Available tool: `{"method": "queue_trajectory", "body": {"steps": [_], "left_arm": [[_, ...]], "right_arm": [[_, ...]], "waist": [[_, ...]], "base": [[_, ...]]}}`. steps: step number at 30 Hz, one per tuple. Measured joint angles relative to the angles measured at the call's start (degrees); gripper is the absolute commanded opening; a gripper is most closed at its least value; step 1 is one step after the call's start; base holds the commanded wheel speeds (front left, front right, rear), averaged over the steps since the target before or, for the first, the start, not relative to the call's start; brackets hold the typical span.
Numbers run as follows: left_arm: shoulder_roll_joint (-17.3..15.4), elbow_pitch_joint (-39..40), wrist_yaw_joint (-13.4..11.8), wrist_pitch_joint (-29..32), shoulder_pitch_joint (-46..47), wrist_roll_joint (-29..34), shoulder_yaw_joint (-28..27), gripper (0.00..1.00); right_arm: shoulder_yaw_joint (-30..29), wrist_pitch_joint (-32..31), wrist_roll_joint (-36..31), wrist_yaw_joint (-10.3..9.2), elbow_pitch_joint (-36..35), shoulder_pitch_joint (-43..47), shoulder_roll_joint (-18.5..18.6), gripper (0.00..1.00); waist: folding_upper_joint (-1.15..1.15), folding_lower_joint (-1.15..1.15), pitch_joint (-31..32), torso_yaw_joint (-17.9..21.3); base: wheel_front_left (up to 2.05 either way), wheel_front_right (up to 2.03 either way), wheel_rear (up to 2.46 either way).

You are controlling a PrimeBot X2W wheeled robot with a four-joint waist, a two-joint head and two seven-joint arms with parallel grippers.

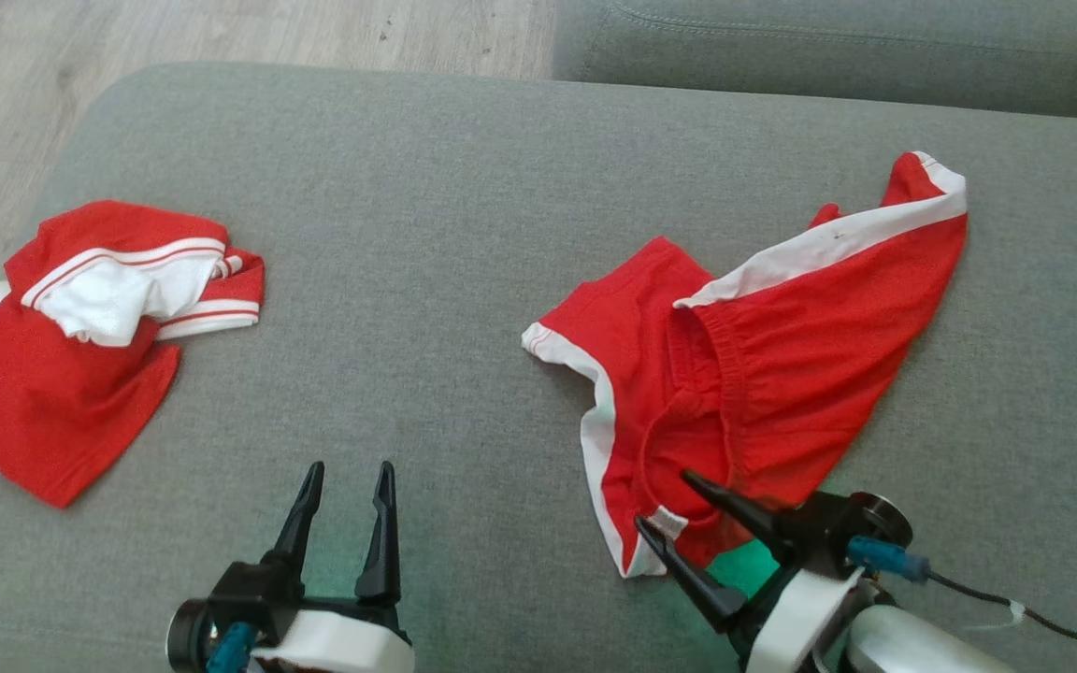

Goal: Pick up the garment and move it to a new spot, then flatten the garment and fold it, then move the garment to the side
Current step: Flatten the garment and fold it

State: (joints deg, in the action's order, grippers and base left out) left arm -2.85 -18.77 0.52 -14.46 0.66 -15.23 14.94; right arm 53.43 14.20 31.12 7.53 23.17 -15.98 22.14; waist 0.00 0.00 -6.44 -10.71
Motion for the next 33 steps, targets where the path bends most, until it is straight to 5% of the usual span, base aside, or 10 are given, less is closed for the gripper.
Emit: {"method": "queue_trajectory", "body": {"steps": [11, 13, 14, 16, 23, 33], "left_arm": [[0.0, 0.0, -0.02, 0.0, -0.6, -0.87, 0.2, 1.0], [0.0, 0.0, -0.02, 0.0, -0.6, -0.93, 0.3, 1.0], [0.0, 0.01, -0.02, 0.0, -0.6, -0.93, 0.31, 1.0], [-0.01, 0.0, -0.02, 0.0, -0.62, -0.93, 0.3, 1.0], [-0.01, -0.58, -0.01, 0.0, -1.12, -0.93, 0.18, 1.0], [-0.01, -0.79, 0.05, 0.0, -3.22, -0.73, -0.69, 1.0]], "right_arm": [[8.62, -4.13, 2.03, 0.0, 0.53, -5.55, 3.19, 0.96], [9.84, -6.34, 1.9, 0.0, 1.65, -6.73, 3.18, 0.73], [10.4, -7.23, 1.71, 0.0, 2.02, -7.2, 3.18, 0.42], [11.43, -9.06, 1.65, 0.0, 2.48, -7.82, 3.16, 0.0], [12.13, -7.59, 3.55, 0.0, 1.24, -8.95, 3.14, 0.0], [-7.12, -1.04, 12.62, 0.0, -0.75, -11.78, 0.85, 0.0]], "waist": [[0.0, 0.0, -0.08, 0.3], [0.0, 0.0, -0.22, 0.09], [0.0, 0.0, -0.25, -0.03], [0.0, 0.0, -0.2, -0.27], [0.0, 0.0, 0.73, -0.95], [0.0, 0.0, 2.66, 0.38]], "base": [[0.0, 0.0, 0.0], [0.0, 0.0, 0.0], [0.0, 0.0, 0.0], [0.0, 0.0, 0.0], [0.0, 0.0, 0.0], [0.0, 0.0, 0.0]]}}
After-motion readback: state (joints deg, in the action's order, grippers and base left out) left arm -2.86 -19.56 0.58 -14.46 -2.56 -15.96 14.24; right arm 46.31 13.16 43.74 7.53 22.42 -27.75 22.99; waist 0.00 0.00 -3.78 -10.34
